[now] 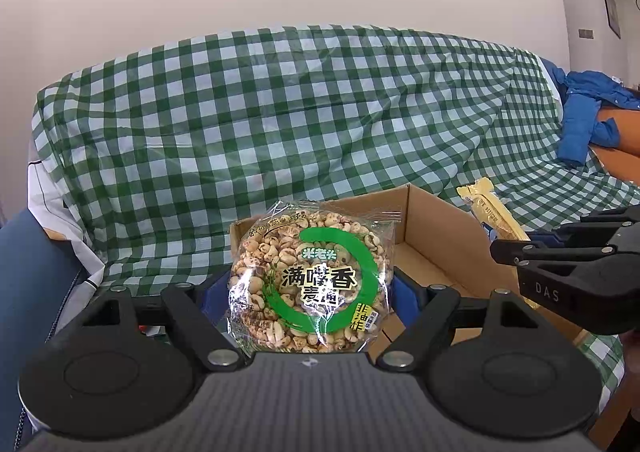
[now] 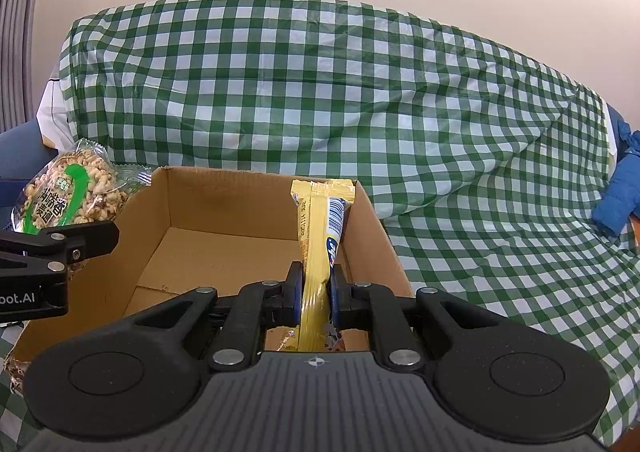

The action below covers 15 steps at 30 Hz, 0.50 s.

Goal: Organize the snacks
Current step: 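Open the right tool over the box while the left tool releases the peanut cake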

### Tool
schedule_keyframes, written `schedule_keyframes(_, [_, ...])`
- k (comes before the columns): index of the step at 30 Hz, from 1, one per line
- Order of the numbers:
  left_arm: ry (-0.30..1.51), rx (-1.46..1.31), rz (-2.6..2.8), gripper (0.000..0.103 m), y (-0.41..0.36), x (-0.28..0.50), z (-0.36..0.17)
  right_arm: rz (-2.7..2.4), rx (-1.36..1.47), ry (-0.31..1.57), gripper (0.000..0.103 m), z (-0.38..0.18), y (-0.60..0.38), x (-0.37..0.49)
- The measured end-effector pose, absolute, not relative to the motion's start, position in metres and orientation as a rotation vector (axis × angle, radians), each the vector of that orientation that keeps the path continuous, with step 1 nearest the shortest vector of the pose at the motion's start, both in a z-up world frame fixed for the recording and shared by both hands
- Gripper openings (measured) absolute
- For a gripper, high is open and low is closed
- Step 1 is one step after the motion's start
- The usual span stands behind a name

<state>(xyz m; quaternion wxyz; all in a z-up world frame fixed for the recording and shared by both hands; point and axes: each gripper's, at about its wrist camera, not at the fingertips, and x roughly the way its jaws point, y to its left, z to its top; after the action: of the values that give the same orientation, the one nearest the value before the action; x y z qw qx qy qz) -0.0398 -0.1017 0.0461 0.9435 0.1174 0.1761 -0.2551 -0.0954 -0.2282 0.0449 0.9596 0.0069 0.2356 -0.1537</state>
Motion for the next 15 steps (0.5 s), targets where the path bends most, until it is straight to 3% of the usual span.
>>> schedule_keyframes(15, [0.353, 0.237, -0.521, 0.084, -0.1015, -0.0405, 0.0463, -0.299, 0.001, 0.479, 0.014, 0.0443, -0.2302, -0.094])
